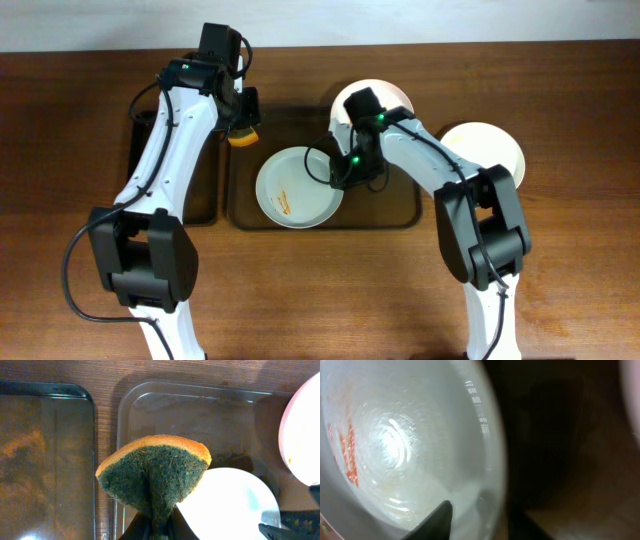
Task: Clean dirty plates on tray and stack at the side
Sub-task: 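Grasp the next plate rim with the right gripper, bring sponge over, then scrub the second plate with the sponge in the left gripper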
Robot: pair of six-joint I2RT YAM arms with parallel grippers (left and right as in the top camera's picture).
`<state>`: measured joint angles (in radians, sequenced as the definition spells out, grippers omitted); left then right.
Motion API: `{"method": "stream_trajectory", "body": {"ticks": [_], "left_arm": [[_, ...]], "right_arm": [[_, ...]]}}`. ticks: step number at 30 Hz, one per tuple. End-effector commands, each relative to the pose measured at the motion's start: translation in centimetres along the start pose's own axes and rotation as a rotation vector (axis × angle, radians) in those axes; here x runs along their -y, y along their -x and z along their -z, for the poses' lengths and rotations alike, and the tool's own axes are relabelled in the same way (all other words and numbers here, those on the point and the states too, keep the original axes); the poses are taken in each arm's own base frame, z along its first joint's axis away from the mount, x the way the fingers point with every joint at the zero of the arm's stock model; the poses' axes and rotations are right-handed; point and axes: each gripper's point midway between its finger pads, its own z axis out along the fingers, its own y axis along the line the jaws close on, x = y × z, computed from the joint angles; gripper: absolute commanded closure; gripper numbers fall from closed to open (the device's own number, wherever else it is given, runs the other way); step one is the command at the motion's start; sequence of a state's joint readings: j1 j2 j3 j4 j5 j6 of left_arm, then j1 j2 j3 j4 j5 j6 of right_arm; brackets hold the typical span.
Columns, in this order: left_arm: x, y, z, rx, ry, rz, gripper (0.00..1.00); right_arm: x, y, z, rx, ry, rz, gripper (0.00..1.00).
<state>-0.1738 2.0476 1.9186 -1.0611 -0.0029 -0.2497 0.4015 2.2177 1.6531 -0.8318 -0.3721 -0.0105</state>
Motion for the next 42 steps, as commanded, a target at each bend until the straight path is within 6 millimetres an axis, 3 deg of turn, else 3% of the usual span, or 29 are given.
{"method": "stream_trajectory", "body": {"ticks": [1,3,7,9,12,14,17,23,25,26,27,30,35,42], "left_arm": [[0.2,-0.1,0.0,-0.001,-0.009,-0.011,0.96],[0.2,-0.1,0.0,-0.002,-0.009,-0.011,0.97],[0.2,-0.1,0.0,-0.002,-0.009,-0.010,0.95],[0.2,-0.1,0.0,-0.002,-0.009,-0.010,0.95],[0.2,-0.1,0.0,-0.001,-0.009,-0.010,0.94],[0.2,-0.1,0.0,-0.002,-0.009,-0.006,0.93],[0.5,-0.2,-0.1,-0.008,-0.024,-0.003,0.94],[1.2,-3.9,-2.5,-0.124,-0.044,0.094,1.00],[2.2,-5.4,-3.3,-0.163,-0.060,0.096,1.00],[2.7,-5.8,-3.4,-0.169,-0.061,0.083,1.00],[3.4,-6.1,-3.6,-0.171,-0.065,0.066,1.00],[4.7,-6.2,-3.8,-0.149,-0.058,0.016,1.00],[3.7,-5.9,-5.1,-0.095,0.024,-0.002,1.00],[3.9,-6.5,-11.3,0.067,-0.027,-0.022,1.00]], "right_arm": [[-1.5,0.1,-1.3,-0.013,0.015,-0.011,0.86],[-1.3,-0.2,-2.2,-0.029,0.014,-0.105,0.96],[0.4,-0.9,-3.0,-0.042,-0.063,-0.516,0.96],[0.4,-0.9,-3.0,-0.039,-0.063,-0.583,0.96],[-0.6,0.1,-2.3,-0.030,0.011,-0.590,0.95],[-0.7,1.5,-1.1,-0.001,0.049,-0.575,0.77],[-0.2,2.4,-0.5,0.030,0.048,-0.510,0.70],[-0.9,1.1,-2.0,0.006,-0.010,-0.418,0.76],[-1.2,1.0,-2.1,0.001,-0.009,-0.411,0.86],[-1.2,1.1,-2.1,0.005,-0.009,-0.410,0.96],[-1.1,1.3,-2.1,0.013,-0.007,-0.412,0.96],[-0.4,2.5,-1.8,0.061,0.003,-0.482,0.96],[1.5,3.7,-1.1,0.116,0.004,-0.587,0.96],[1.8,4.0,-0.9,0.128,0.006,-0.591,0.96]]}}
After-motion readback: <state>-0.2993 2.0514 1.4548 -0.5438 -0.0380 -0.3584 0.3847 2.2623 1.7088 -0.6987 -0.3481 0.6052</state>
